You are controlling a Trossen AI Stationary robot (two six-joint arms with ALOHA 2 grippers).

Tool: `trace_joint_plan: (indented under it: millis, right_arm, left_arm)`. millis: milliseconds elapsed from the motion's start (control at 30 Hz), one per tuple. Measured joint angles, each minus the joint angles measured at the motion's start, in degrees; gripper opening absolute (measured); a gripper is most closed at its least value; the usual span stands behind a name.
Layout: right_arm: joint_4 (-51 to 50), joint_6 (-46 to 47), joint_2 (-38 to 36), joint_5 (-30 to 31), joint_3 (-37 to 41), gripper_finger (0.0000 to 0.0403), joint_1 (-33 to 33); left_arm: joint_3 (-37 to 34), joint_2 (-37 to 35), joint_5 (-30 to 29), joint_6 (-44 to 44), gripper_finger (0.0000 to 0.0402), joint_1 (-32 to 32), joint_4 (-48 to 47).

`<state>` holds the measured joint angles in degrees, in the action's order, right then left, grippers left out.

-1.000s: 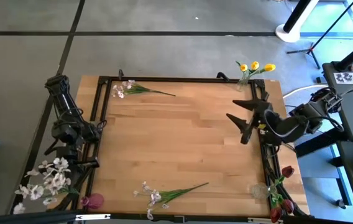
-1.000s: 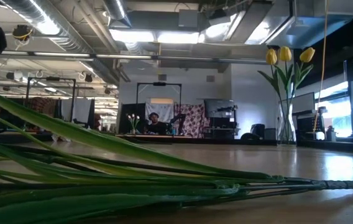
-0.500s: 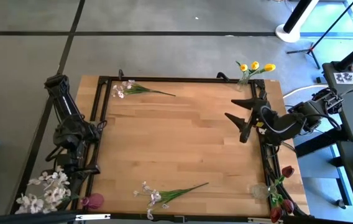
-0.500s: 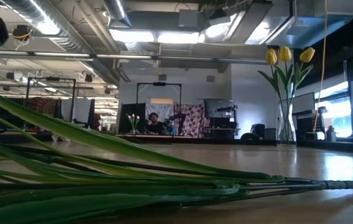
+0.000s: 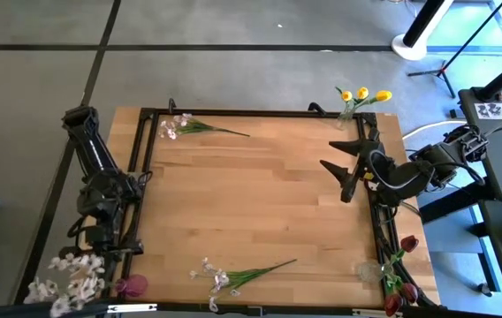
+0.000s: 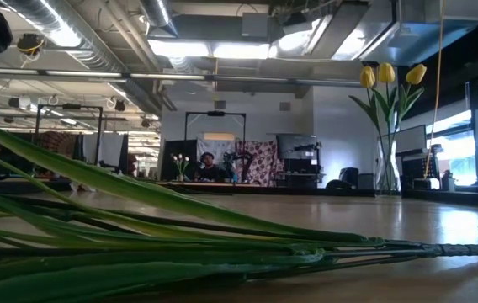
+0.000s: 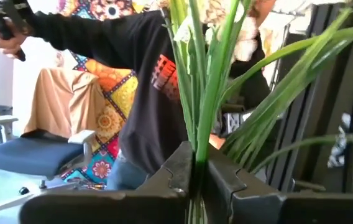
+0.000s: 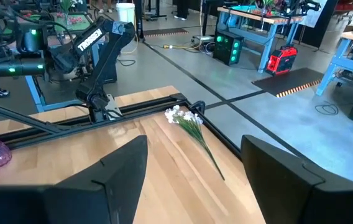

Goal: Sort flowers into vase by color
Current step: Put the center white flowers into the pink crystal vase

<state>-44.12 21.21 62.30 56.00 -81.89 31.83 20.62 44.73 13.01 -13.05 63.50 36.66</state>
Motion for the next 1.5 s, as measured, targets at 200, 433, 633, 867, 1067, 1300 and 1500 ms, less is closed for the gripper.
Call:
trace_joint_plan:
  millis: [200,433,633,867,1067,1300,1500]
  right_arm:
    - [0.53,0.0,0.01,0.08,0.0,0.0259,0.0]
    - [0.79,0.16,0.04,0.49,0.0,0.0259,0.0]
    - [0.77,1.05,0.07,0.5,0.0,0.0259,0.0]
    - [0.75,1.05,0.07,0.43,0.0,0.0259,0.0]
    - [0.1,1.03,0.07,1.21,0.0,0.0259,0.0]
    - [0.2,1.03,1.15,1.4,0.0,0.0259,0.0]
    - [0.25,1.02,1.34,1.41,0.0,0.0259,0.0]
  left_arm:
    - [0.0,1.57,-0.39,2.92,0.0028,0.81,-1.12]
    - [0.0,1.68,-0.35,1.42,0.0029,0.83,-4.99]
    - [0.0,1.66,0.11,-0.75,0.003,0.83,-6.9]
    - [0.0,1.0,0.82,-0.85,0.0032,0.83,-8.1]
    - [0.0,1.01,2.56,-3.29,0.007,0.83,-11.53]
    - [-0.02,-1.68,6.21,-6.41,0.0104,0.83,-16.64]
    - [-0.02,-7.5,5.29,-15.14,0.0106,0.83,-32.14]
